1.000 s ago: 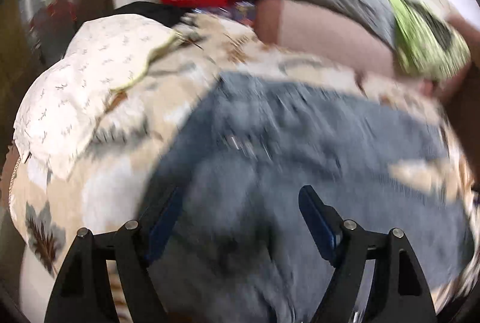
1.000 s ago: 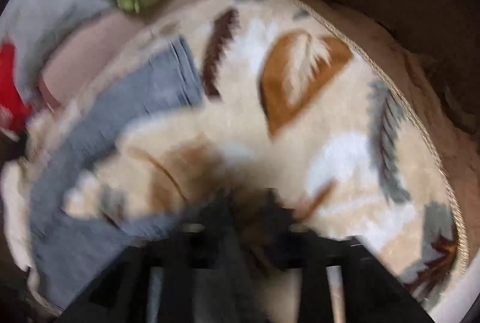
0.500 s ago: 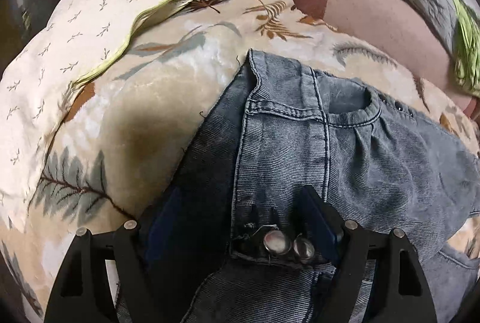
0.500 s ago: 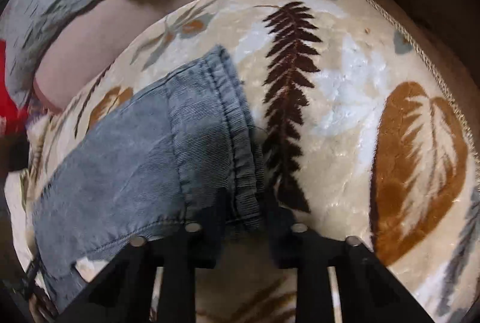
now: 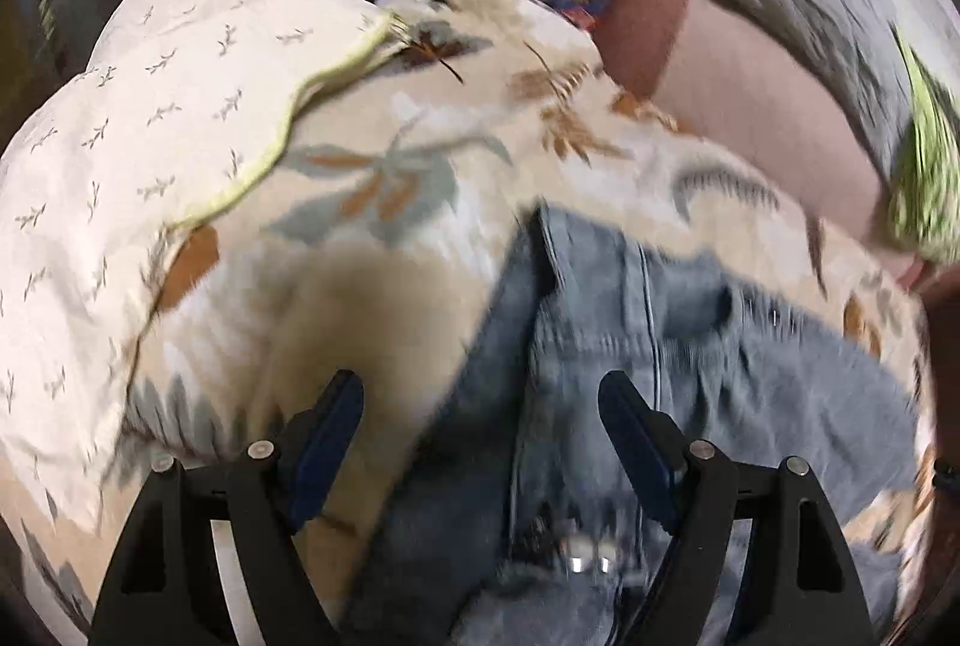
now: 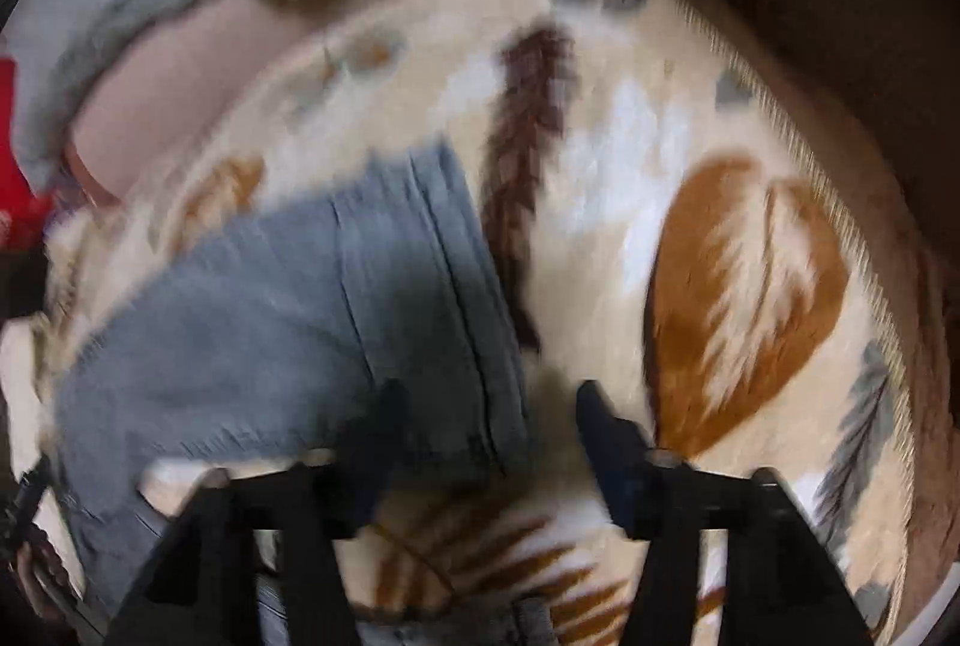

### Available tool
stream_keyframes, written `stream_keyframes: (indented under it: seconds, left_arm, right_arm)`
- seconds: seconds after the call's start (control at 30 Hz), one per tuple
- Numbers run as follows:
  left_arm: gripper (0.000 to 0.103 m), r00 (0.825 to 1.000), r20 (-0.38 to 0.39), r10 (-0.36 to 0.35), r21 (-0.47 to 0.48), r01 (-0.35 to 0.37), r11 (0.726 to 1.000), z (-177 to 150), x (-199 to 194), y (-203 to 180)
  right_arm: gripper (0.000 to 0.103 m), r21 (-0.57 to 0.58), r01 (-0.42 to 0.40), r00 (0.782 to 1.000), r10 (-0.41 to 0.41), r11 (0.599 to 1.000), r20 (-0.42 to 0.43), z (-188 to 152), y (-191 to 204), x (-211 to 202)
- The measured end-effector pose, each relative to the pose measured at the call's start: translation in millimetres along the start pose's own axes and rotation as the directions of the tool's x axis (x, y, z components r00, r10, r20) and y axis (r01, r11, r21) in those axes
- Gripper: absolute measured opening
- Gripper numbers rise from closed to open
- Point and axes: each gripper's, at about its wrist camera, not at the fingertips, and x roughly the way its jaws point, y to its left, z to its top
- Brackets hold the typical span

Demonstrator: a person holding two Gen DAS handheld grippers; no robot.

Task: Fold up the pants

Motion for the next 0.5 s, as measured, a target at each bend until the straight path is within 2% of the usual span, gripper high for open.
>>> stream_keyframes:
  seconds: [0.07,0.23,0.3,0.4,0.5]
  left_arm:
    - [0.081,1.000,0.010,-0.028,-0.013,0.028,1.000,16,3,-1]
    - [0.081,0.984,-0.027,-0.178,0.001,0.178,0.984,46,35,-29]
    - [0.081,0.983,-0.045,-0.180,-0.008,0.180,0.984,54,53,-35]
    - [0.076,0.993,-0.025,-0.116,-0.019,0.115,0.993,56,65,-35]
    - [0.072,0.987,-0.041,-0.155,-0.017,0.155,0.988,55,75,-36]
  right_arm:
    - [0.065,0.027,-0.063,0.997,0.062,0.998,0.038,19,-3,-2]
    - [0.065,0.047,-0.167,0.986,0.167,0.985,0.013,48,7,33]
    - [0.065,0.040,-0.157,0.988,0.158,0.987,-0.001,53,12,43]
    - [0.064,0.039,-0.159,0.987,0.159,0.987,-0.012,55,10,55]
    - [0.064,0.037,-0.173,0.985,0.174,0.984,-0.019,61,4,61]
